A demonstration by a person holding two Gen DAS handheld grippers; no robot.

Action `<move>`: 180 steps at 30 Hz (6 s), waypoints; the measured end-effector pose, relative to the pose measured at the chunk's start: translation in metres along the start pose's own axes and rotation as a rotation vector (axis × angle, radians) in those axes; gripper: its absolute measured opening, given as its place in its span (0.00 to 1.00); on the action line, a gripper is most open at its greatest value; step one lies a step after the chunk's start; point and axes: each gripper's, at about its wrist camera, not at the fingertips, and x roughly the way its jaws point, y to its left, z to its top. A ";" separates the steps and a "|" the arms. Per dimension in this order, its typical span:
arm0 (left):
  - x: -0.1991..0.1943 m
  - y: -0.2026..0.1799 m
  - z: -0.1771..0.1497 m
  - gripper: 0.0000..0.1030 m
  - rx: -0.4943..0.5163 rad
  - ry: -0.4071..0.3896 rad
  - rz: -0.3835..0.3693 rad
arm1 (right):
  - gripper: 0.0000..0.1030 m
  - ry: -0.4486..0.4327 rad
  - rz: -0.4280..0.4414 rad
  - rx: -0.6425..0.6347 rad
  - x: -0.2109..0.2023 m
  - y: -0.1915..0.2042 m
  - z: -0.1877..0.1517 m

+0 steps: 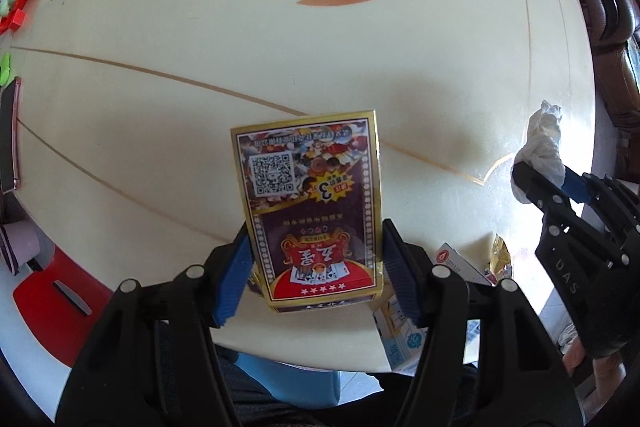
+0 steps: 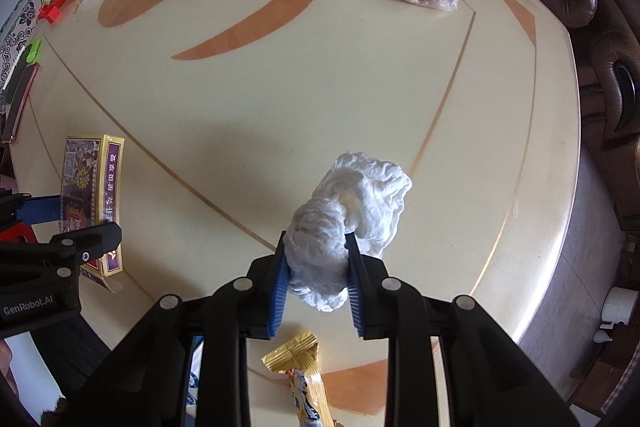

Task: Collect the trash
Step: 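Lift the card box and tissue and carry both over the pink bin, then open the left tool dropping the card box while the right tool releases the tissue, then move both tools back over the table toward the milk carton and snack bar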

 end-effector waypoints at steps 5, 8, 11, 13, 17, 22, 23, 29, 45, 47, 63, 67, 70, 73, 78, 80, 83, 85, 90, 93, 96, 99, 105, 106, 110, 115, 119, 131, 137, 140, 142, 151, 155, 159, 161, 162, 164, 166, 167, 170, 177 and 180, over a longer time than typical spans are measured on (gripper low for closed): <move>-0.021 -0.017 -0.015 0.59 0.082 -0.039 0.008 | 0.25 -0.019 -0.019 0.026 -0.026 -0.003 -0.010; -0.037 -0.025 -0.026 0.59 0.162 -0.059 0.004 | 0.25 -0.038 -0.018 0.055 -0.044 -0.005 -0.022; -0.055 -0.031 -0.043 0.59 0.228 -0.097 0.010 | 0.25 -0.065 -0.015 0.083 -0.058 -0.019 -0.038; -0.067 -0.034 -0.056 0.59 0.265 -0.116 0.006 | 0.25 -0.079 -0.014 0.093 -0.077 -0.028 -0.054; -0.080 -0.034 -0.083 0.59 0.319 -0.137 -0.016 | 0.25 -0.113 -0.009 0.114 -0.110 -0.025 -0.081; -0.093 -0.017 -0.131 0.59 0.392 -0.174 -0.034 | 0.25 -0.156 0.000 0.100 -0.145 -0.001 -0.118; -0.096 -0.017 -0.140 0.59 0.404 -0.181 -0.037 | 0.25 -0.164 0.000 0.095 -0.151 0.005 -0.126; -0.099 -0.010 -0.180 0.59 0.478 -0.218 -0.044 | 0.25 -0.189 0.012 0.066 -0.172 0.044 -0.174; -0.067 0.000 -0.263 0.59 0.615 -0.239 -0.053 | 0.25 -0.194 0.058 0.021 -0.163 0.112 -0.256; -0.059 0.001 -0.271 0.59 0.631 -0.248 -0.036 | 0.25 -0.190 0.064 0.022 -0.156 0.117 -0.264; 0.013 0.008 -0.322 0.59 0.727 -0.266 0.014 | 0.25 -0.155 0.099 0.090 -0.085 0.126 -0.325; 0.033 0.008 -0.328 0.59 0.741 -0.249 0.017 | 0.25 -0.133 0.096 0.112 -0.062 0.126 -0.338; 0.048 0.007 -0.332 0.59 0.756 -0.245 0.018 | 0.25 -0.121 0.091 0.125 -0.045 0.126 -0.346; 0.066 0.006 -0.336 0.59 0.773 -0.237 0.021 | 0.25 -0.110 0.093 0.145 -0.027 0.125 -0.352; 0.102 0.002 -0.339 0.59 0.800 -0.180 0.024 | 0.25 -0.082 0.102 0.182 0.007 0.122 -0.360; 0.119 0.002 -0.338 0.59 0.800 -0.143 0.018 | 0.25 -0.068 0.102 0.192 0.020 0.122 -0.362; 0.141 0.003 -0.335 0.59 0.792 -0.098 0.004 | 0.25 -0.053 0.108 0.213 0.039 0.118 -0.366; 0.155 0.003 -0.331 0.59 0.783 -0.071 0.000 | 0.25 -0.041 0.118 0.231 0.053 0.116 -0.368; 0.186 0.004 -0.321 0.59 0.756 -0.003 -0.021 | 0.26 0.003 0.167 0.287 0.089 0.105 -0.368; 0.204 0.001 -0.318 0.59 0.734 0.037 -0.028 | 0.26 0.030 0.188 0.324 0.110 0.096 -0.370; 0.220 -0.001 -0.310 0.59 0.710 0.077 -0.039 | 0.26 0.053 0.202 0.348 0.128 0.091 -0.367; 0.231 -0.003 -0.305 0.59 0.702 0.094 -0.028 | 0.26 0.076 0.218 0.353 0.143 0.090 -0.362; 0.253 -0.006 -0.297 0.59 0.691 0.146 -0.005 | 0.26 0.118 0.259 0.363 0.167 0.088 -0.358; 0.256 -0.006 -0.297 0.59 0.693 0.147 0.009 | 0.26 0.127 0.265 0.363 0.170 0.088 -0.358; 0.265 -0.005 -0.294 0.59 0.690 0.156 0.047 | 0.26 0.154 0.302 0.362 0.186 0.089 -0.354; 0.271 -0.005 -0.290 0.59 0.689 0.177 0.046 | 0.26 0.173 0.320 0.360 0.193 0.091 -0.351; 0.274 -0.005 -0.288 0.59 0.685 0.180 0.054 | 0.27 0.182 0.338 0.377 0.198 0.089 -0.354; 0.276 -0.007 -0.288 0.72 0.699 0.180 0.083 | 0.50 0.186 0.312 0.362 0.202 0.093 -0.350; 0.274 -0.006 -0.286 0.72 0.694 0.167 0.088 | 0.52 0.189 0.304 0.354 0.201 0.094 -0.350; 0.272 -0.006 -0.287 0.73 0.696 0.156 0.094 | 0.52 0.186 0.297 0.342 0.199 0.097 -0.349; 0.270 -0.006 -0.288 0.73 0.699 0.149 0.100 | 0.52 0.182 0.294 0.336 0.198 0.098 -0.348; 0.245 -0.009 -0.301 0.73 0.735 0.078 0.115 | 0.53 0.126 0.268 0.306 0.171 0.104 -0.349; 0.211 -0.006 -0.310 0.73 0.757 0.018 0.121 | 0.55 0.069 0.250 0.288 0.134 0.107 -0.351; 0.156 -0.001 -0.319 0.73 0.788 -0.045 0.129 | 0.66 -0.023 0.246 0.249 0.077 0.109 -0.352; 0.120 0.001 -0.322 0.73 0.804 -0.088 0.137 | 0.68 -0.070 0.246 0.221 0.042 0.110 -0.350; 0.103 0.001 -0.324 0.73 0.808 -0.110 0.139 | 0.71 -0.096 0.249 0.209 0.023 0.110 -0.348; 0.065 0.003 -0.325 0.77 0.815 -0.155 0.145 | 0.76 -0.151 0.253 0.179 -0.015 0.108 -0.345; 0.025 0.003 -0.325 0.79 0.827 -0.206 0.133 | 0.80 -0.194 0.249 0.152 -0.052 0.104 -0.340; 0.006 0.003 -0.324 0.79 0.828 -0.223 0.127 | 0.80 -0.215 0.247 0.136 -0.070 0.102 -0.337; -0.045 0.000 -0.315 0.80 0.825 -0.223 0.069 | 0.83 -0.274 0.225 0.089 -0.122 0.095 -0.323; -0.123 -0.022 -0.291 0.80 0.811 -0.273 0.079 | 0.87 -0.370 0.133 0.029 -0.207 0.068 -0.285; -0.135 -0.032 -0.283 0.80 0.817 -0.289 0.090 | 0.87 -0.384 0.107 0.013 -0.222 0.061 -0.268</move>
